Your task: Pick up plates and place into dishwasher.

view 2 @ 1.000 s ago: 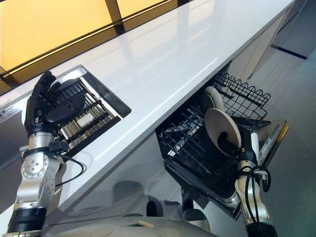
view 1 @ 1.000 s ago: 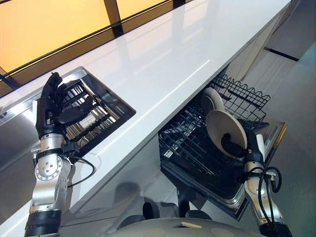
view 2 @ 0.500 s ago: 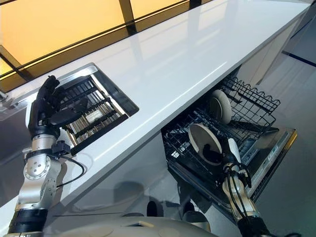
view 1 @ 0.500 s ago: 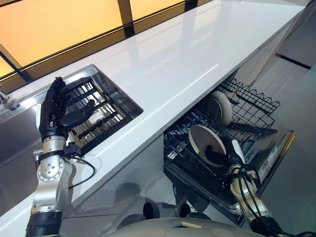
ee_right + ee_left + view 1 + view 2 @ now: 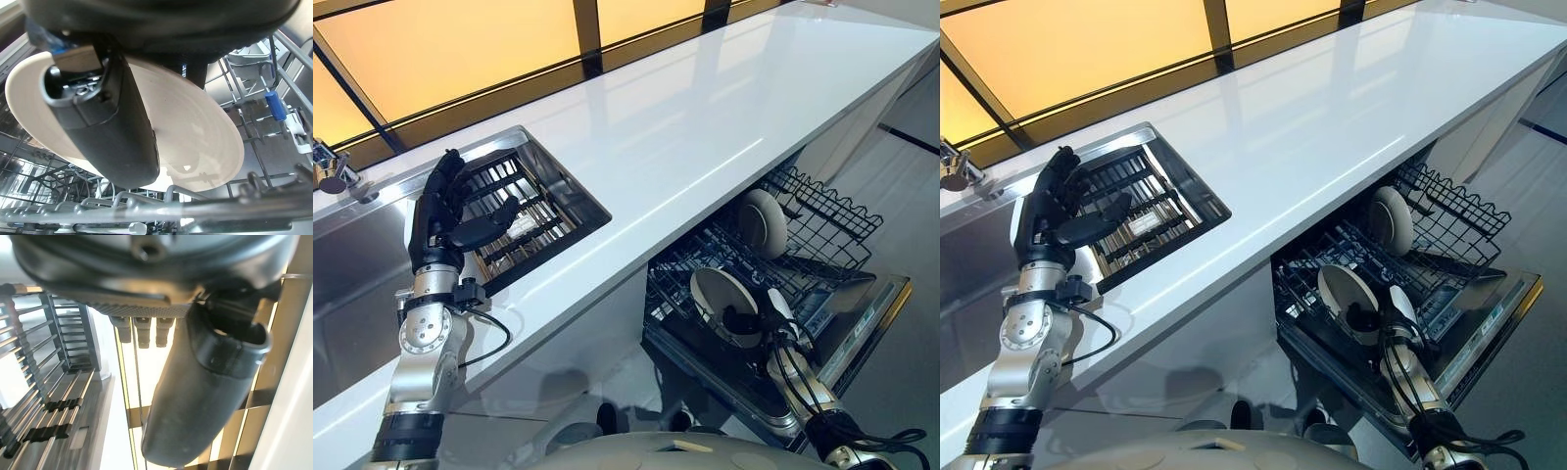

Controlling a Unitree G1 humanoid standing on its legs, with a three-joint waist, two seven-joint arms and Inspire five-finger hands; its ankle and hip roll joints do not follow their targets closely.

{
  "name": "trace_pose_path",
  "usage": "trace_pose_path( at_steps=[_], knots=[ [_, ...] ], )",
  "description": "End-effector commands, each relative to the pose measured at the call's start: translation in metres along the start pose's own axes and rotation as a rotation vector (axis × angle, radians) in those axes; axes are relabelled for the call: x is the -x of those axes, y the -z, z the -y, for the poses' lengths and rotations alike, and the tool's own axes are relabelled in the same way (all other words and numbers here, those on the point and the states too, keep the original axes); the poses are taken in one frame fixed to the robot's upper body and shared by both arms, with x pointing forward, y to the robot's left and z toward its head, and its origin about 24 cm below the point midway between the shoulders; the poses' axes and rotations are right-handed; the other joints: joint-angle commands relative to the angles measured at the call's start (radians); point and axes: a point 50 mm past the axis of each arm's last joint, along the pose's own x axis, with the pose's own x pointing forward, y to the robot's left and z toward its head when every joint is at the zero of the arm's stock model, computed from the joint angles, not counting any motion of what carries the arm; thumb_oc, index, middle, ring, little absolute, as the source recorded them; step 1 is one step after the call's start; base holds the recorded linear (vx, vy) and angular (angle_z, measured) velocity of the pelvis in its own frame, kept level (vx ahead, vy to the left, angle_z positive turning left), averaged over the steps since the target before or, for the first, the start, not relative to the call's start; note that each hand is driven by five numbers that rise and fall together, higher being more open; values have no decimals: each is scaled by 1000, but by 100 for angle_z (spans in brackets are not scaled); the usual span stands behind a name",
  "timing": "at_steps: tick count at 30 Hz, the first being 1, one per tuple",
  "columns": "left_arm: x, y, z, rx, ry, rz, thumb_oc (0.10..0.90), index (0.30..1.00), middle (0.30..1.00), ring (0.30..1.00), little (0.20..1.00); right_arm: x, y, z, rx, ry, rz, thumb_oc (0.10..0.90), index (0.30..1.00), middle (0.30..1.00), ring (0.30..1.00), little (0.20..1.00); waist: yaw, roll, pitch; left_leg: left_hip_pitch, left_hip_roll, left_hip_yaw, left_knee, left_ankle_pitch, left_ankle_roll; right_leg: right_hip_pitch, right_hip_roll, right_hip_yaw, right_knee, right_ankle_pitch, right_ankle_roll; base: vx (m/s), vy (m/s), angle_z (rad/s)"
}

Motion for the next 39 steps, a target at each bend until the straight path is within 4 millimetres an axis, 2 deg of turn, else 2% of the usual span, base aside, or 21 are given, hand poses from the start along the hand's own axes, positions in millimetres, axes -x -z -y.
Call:
trace_pose_path(
  at_steps=[1, 2, 6, 10, 13, 20, 24, 30, 32, 35, 39],
  knots=[
    [-28, -43, 2, -25, 55, 225, 800, 900, 900, 900, 900, -22, -25, 35, 77, 93, 56, 207, 392, 392, 392, 307, 22, -8, -32, 47, -53, 18, 7, -146, 30, -5, 48, -19, 81, -111, 16, 0, 0, 0],
    [-28, -43, 3, -23, 59, 225, 800, 900, 900, 900, 900, -22, -27, 34, 61, 85, 60, 800, 900, 900, 900, 900, 23, -9, -31, 48, -53, 17, 7, -146, 30, -4, 48, -20, 80, -111, 15, 0, 0, 0],
    [-28, -42, 5, -20, 65, 222, 800, 900, 900, 900, 900, -21, -39, 33, 7, 101, 128, 800, 900, 900, 900, 900, 23, -7, -30, 51, -53, 14, 7, -145, 29, 1, 49, -20, 79, -111, 13, 0, 0, 0],
    [-25, -39, 2, -19, 53, 218, 800, 900, 900, 900, 900, -11, -67, 35, -81, 154, 301, 800, 900, 900, 900, 900, 13, -3, -31, 51, -52, 16, 7, -144, 31, 0, 50, -16, 79, -111, 14, 0, 0, 0],
    [-21, -36, -2, -16, 33, 217, 800, 900, 900, 900, 900, -2, -80, 39, -135, 180, 393, 800, 900, 900, 900, 900, -1, 0, -30, 52, -52, 21, 7, -145, 32, -3, 50, -9, 80, -112, 15, 0, 0, 0],
    [-17, -34, -8, -15, 8, 215, 800, 900, 900, 900, 900, 13, -94, 52, -216, 220, 524, 800, 900, 900, 900, 900, -24, 0, -28, 51, -51, 35, 7, -145, 33, -7, 50, 2, 78, -110, 19, 0, 0, 0],
    [-14, -35, -12, -15, -5, 215, 800, 900, 900, 900, 900, 22, -102, 65, -271, 263, 598, 800, 900, 900, 900, 900, -36, 1, -25, 52, -51, 42, 7, -145, 34, -8, 51, 9, 77, -109, 20, 0, 0, 0],
    [-12, -35, -15, -16, -20, 218, 800, 900, 900, 900, 900, 36, -108, 82, -364, 350, 694, 800, 900, 900, 900, 900, -50, 2, -25, 50, -49, 56, 7, -146, 32, -13, 52, 16, 76, -106, 23, -21, 9, -10],
    [-11, -34, -18, -18, -31, 219, 800, 900, 900, 900, 900, 43, -109, 93, -471, 413, 734, 800, 900, 900, 900, 900, -58, 3, -23, 48, -49, 62, 7, -146, 32, -19, 52, 22, 78, -105, 25, -28, 14, -7],
    [-8, -33, -24, -19, -51, 220, 800, 900, 900, 900, 900, 50, -99, 103, -640, 526, 745, 800, 900, 900, 900, 900, -68, 7, -23, 47, -49, 72, 7, -149, 32, -23, 53, 27, 80, -105, 28, 0, 0, 0],
    [-6, -33, -28, -22, -67, 220, 800, 900, 900, 900, 900, 52, -84, 107, -739, 616, 694, 800, 900, 900, 900, 900, -75, 9, -24, 46, -49, 77, 7, -149, 32, -27, 54, 30, 80, -104, 30, -3, 4, -3]
  ],
)
